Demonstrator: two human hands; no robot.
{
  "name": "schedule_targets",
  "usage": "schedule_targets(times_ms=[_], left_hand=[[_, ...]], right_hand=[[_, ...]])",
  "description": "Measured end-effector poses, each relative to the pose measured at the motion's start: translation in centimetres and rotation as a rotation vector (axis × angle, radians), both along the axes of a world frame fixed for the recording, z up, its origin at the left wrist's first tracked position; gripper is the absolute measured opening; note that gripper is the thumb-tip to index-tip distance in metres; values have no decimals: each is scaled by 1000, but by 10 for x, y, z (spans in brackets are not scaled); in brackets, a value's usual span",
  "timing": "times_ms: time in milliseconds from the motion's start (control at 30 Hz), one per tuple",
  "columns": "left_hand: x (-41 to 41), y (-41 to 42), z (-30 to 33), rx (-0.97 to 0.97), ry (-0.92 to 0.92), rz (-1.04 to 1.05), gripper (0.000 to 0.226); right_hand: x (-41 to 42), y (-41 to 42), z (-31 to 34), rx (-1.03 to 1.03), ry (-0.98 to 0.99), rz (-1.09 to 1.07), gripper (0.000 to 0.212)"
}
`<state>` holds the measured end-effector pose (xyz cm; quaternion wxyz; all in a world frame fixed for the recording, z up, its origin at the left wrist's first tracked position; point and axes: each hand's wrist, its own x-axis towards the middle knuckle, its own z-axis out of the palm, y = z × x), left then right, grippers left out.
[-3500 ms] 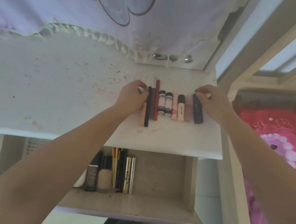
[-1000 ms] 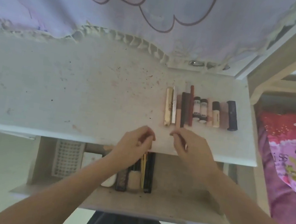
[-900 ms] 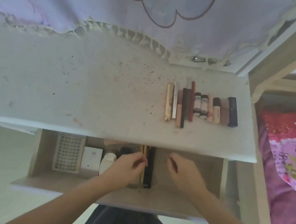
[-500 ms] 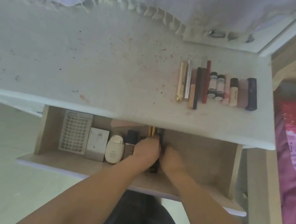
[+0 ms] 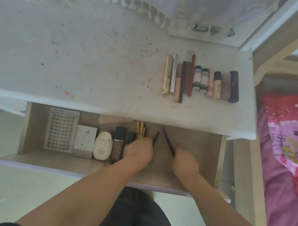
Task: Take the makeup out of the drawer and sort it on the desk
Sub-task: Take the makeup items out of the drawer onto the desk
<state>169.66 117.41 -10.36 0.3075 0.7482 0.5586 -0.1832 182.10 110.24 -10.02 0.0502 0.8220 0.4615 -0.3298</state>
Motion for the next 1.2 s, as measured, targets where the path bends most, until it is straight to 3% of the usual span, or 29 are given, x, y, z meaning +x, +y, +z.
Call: schedule_targets(times_ms=[133, 233, 367, 533, 700, 933, 1100, 1200], left_hand=[[-31, -13, 26, -68, -311, 3, 17], [-61, -9, 59, -15, -492, 15, 13], [-67, 41, 113, 123, -675, 157, 9], [-22, 135, 140, 231, -613, 122, 14], [16, 191, 127, 171, -463, 131, 15], [28, 203, 105, 168, -321, 40, 29], [20, 191, 116, 177, -344, -7, 26], [-11, 149, 123, 163, -499, -2, 19]], right_hand=[[7, -22, 39, -34, 41, 146, 18], [3, -25, 78, 21, 109, 259, 11], [-7, 30, 126, 252, 259, 104, 6], [-20, 131, 153, 436, 217, -80, 16], [-20, 189, 136, 327, 14, -86, 22], [-18, 198, 127, 238, -205, 78, 25], [-14, 181, 147, 328, -115, 42, 26], [-18, 136, 155, 407, 78, -3, 19]])
